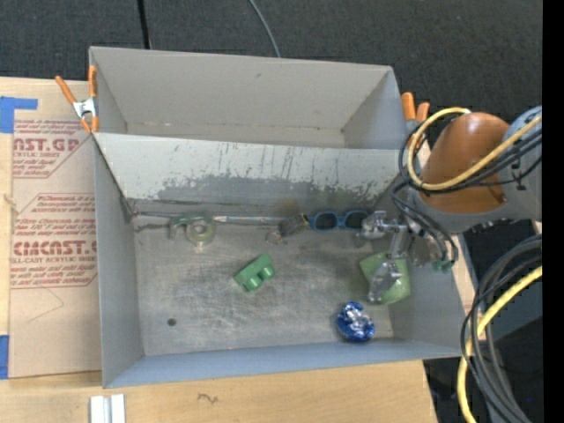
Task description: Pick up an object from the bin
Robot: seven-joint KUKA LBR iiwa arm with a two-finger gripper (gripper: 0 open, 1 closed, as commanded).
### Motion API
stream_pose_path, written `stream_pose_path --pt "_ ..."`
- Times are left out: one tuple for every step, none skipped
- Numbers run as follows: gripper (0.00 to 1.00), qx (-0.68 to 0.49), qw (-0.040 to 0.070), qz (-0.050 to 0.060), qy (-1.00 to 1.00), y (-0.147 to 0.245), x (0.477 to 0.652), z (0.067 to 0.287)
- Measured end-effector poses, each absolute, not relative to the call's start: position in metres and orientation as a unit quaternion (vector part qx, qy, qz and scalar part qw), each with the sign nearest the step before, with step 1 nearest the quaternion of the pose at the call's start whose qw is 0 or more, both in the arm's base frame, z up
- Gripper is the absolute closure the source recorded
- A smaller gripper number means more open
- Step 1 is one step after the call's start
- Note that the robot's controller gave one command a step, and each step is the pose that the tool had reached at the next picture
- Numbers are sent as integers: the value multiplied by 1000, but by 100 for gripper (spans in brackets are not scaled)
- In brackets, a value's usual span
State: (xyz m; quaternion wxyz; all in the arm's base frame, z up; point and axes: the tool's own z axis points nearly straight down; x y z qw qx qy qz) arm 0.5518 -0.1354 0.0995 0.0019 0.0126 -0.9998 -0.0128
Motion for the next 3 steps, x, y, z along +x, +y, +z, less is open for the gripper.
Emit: stream_pose_path --pt "0 19 1 -13 -1000 -135 552 100" --pt "100 19 6 -15 -1000 -134 550 98" --pt "100 21 -4 0 -1000 -132 552 165"
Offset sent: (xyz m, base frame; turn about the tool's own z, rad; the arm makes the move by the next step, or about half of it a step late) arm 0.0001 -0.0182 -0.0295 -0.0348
